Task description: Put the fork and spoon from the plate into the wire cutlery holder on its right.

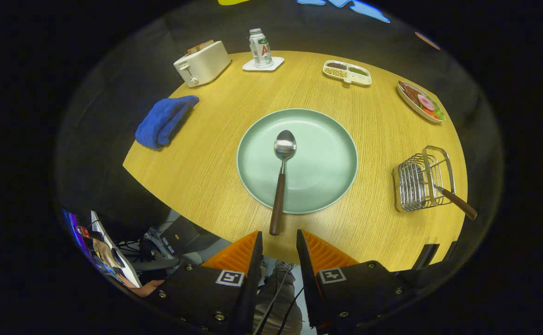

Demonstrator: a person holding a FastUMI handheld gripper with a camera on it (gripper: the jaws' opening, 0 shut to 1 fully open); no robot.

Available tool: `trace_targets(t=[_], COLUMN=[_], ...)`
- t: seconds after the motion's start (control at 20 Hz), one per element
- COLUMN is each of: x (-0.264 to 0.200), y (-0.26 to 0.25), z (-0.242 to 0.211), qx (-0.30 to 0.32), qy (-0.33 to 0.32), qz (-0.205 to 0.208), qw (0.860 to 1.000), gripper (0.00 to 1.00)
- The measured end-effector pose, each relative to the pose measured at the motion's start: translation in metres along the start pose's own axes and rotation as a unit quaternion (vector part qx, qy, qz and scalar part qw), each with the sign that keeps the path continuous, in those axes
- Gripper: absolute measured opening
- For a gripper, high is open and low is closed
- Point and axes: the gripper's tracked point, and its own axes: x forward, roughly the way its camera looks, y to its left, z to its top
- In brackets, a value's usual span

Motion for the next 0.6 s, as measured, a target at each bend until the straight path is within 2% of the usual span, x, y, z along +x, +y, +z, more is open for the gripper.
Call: trace_targets(t=[0.6], x=[0.053], y=[0.001], z=[-0.007], qx=[0.034], qy=[0.045], qz=[-0.014], qw=[0.998], gripper=[0.44])
